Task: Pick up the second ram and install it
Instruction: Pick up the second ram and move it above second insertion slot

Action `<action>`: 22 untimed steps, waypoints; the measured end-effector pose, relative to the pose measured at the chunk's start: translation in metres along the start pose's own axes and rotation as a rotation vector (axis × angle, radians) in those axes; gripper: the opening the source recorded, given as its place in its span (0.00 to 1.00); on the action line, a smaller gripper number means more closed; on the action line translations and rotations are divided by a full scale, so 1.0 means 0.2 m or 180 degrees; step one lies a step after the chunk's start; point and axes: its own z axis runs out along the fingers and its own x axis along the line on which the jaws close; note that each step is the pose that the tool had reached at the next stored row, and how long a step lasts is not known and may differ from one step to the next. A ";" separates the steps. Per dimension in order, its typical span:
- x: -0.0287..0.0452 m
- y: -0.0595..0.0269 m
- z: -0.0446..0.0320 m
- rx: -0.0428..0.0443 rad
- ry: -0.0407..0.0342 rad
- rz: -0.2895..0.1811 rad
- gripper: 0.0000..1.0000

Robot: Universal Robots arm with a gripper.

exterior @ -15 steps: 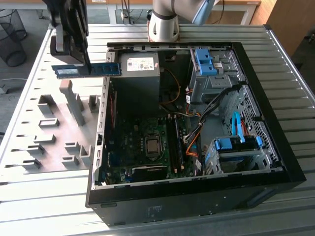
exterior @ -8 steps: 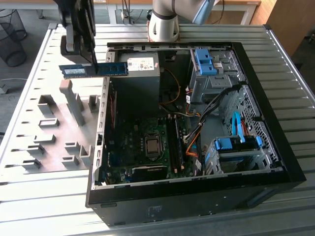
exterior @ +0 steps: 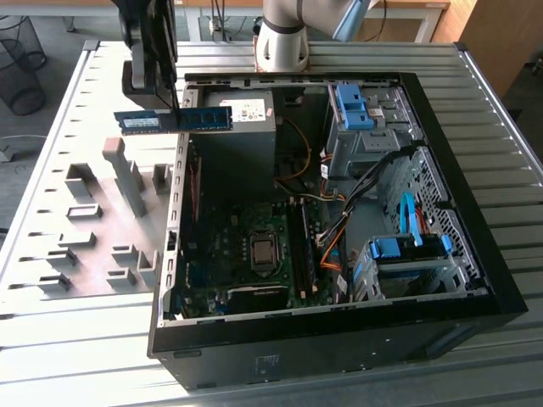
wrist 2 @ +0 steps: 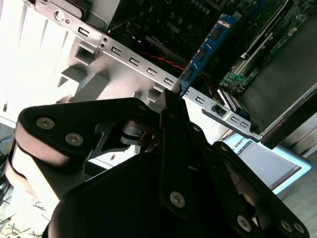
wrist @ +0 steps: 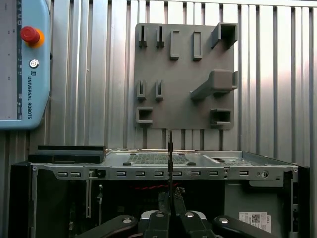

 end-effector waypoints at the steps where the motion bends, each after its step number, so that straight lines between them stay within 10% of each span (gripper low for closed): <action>1: 0.000 0.000 0.000 0.0000 0.0000 0.0000 0.14; 11: 0.000 -0.010 0.000 0.0000 0.0000 -0.0001 0.14; 22: 0.000 -0.115 -0.004 0.0000 0.0000 0.0000 0.14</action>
